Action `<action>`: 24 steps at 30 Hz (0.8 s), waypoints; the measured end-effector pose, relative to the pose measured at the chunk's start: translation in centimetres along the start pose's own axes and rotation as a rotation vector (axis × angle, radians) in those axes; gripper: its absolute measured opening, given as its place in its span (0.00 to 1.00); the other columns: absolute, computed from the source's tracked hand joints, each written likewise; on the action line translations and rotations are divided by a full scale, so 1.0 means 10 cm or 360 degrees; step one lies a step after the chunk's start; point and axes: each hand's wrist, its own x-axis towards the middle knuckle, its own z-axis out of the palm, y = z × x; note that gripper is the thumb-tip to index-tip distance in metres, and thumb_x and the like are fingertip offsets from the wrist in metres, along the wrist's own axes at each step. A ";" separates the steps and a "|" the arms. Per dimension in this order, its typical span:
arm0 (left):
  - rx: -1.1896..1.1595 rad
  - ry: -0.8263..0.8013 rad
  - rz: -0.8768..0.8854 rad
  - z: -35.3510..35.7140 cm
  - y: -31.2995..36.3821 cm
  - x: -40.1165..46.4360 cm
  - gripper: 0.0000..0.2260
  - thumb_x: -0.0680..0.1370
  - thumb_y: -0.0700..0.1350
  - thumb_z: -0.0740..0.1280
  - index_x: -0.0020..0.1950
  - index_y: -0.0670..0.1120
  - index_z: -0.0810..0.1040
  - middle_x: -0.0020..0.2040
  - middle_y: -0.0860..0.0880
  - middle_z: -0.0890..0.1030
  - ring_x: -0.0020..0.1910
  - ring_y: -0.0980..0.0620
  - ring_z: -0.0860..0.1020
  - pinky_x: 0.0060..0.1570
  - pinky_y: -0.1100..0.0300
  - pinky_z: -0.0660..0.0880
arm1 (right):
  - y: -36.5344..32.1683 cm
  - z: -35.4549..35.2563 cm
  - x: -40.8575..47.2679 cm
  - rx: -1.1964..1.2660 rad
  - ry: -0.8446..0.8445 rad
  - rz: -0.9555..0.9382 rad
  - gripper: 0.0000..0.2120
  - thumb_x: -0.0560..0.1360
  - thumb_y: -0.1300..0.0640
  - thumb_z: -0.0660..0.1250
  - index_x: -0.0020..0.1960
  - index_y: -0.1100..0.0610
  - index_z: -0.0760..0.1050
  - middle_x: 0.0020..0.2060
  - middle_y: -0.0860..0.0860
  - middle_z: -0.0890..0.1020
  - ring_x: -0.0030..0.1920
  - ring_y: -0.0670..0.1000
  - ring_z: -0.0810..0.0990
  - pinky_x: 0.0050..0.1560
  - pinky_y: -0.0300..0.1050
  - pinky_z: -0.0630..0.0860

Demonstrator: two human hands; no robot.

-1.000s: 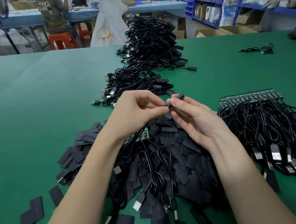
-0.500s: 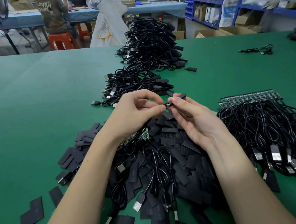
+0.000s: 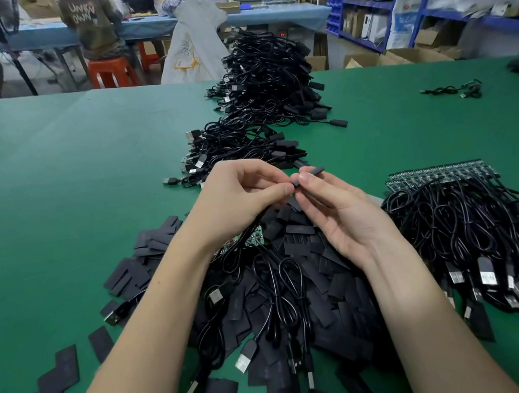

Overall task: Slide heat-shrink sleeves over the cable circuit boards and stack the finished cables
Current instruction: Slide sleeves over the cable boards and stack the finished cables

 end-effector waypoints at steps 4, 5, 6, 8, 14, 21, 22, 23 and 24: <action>-0.0046 0.0018 -0.0023 0.01 -0.03 0.01 0.03 0.75 0.39 0.76 0.47 0.44 0.85 0.37 0.48 0.86 0.37 0.56 0.83 0.41 0.68 0.76 | -0.01 0.03 -0.02 -0.0073 0.0055 -0.0114 0.15 0.68 0.60 0.76 0.55 0.57 0.83 0.49 0.56 0.87 0.49 0.49 0.86 0.47 0.37 0.81; -0.0067 0.0031 -0.0029 0.01 -0.03 0.01 0.03 0.75 0.39 0.76 0.47 0.44 0.85 0.37 0.47 0.86 0.37 0.56 0.83 0.41 0.68 0.76 | -0.01 0.04 -0.02 -0.0099 0.0076 -0.0175 0.17 0.70 0.60 0.76 0.58 0.56 0.82 0.50 0.56 0.87 0.49 0.49 0.86 0.47 0.38 0.81; -0.0090 0.0046 -0.0034 0.01 -0.04 0.02 0.03 0.75 0.39 0.76 0.47 0.43 0.85 0.37 0.46 0.86 0.37 0.55 0.83 0.41 0.68 0.76 | -0.01 0.05 -0.02 -0.0120 0.0098 -0.0239 0.16 0.72 0.61 0.75 0.59 0.54 0.81 0.50 0.57 0.87 0.48 0.49 0.85 0.47 0.39 0.82; -0.0130 0.0067 -0.0044 0.02 -0.04 0.02 0.03 0.75 0.39 0.76 0.47 0.42 0.84 0.37 0.45 0.86 0.36 0.55 0.83 0.40 0.68 0.76 | 0.00 0.09 -0.03 -0.0148 0.0147 -0.0347 0.13 0.74 0.63 0.74 0.57 0.53 0.82 0.50 0.57 0.87 0.47 0.49 0.85 0.47 0.40 0.82; -0.0160 0.0062 -0.0052 0.05 -0.05 0.03 0.04 0.74 0.37 0.76 0.47 0.42 0.84 0.38 0.44 0.86 0.37 0.55 0.83 0.41 0.68 0.76 | 0.05 0.14 -0.03 -0.0076 0.0262 -0.0387 0.10 0.74 0.65 0.75 0.53 0.54 0.85 0.49 0.56 0.87 0.43 0.47 0.85 0.43 0.37 0.81; -0.0170 0.0091 -0.0030 0.07 -0.05 0.02 0.03 0.75 0.35 0.75 0.47 0.39 0.84 0.37 0.42 0.86 0.33 0.57 0.82 0.37 0.69 0.74 | 0.08 0.14 -0.03 -0.0085 0.0289 -0.0367 0.10 0.74 0.64 0.75 0.54 0.54 0.85 0.48 0.55 0.87 0.44 0.47 0.85 0.44 0.37 0.81; -0.0164 0.0088 -0.0029 0.07 -0.06 0.02 0.03 0.75 0.36 0.75 0.47 0.39 0.84 0.37 0.42 0.86 0.33 0.56 0.82 0.37 0.69 0.74 | 0.08 0.14 -0.02 -0.0091 0.0290 -0.0368 0.10 0.74 0.64 0.75 0.54 0.54 0.85 0.47 0.54 0.87 0.44 0.47 0.85 0.44 0.37 0.81; -0.0159 0.0088 -0.0030 0.07 -0.06 0.02 0.03 0.75 0.36 0.75 0.47 0.39 0.84 0.37 0.41 0.86 0.33 0.56 0.82 0.37 0.70 0.74 | 0.08 0.14 -0.02 -0.0094 0.0289 -0.0366 0.10 0.74 0.64 0.75 0.54 0.54 0.85 0.47 0.54 0.87 0.45 0.47 0.85 0.44 0.37 0.81; -0.0158 0.0091 -0.0033 0.07 -0.06 0.02 0.03 0.75 0.36 0.75 0.47 0.39 0.84 0.37 0.41 0.86 0.33 0.56 0.82 0.37 0.70 0.74 | 0.09 0.14 -0.02 -0.0096 0.0291 -0.0364 0.11 0.74 0.64 0.75 0.54 0.54 0.85 0.47 0.54 0.87 0.45 0.47 0.85 0.44 0.37 0.81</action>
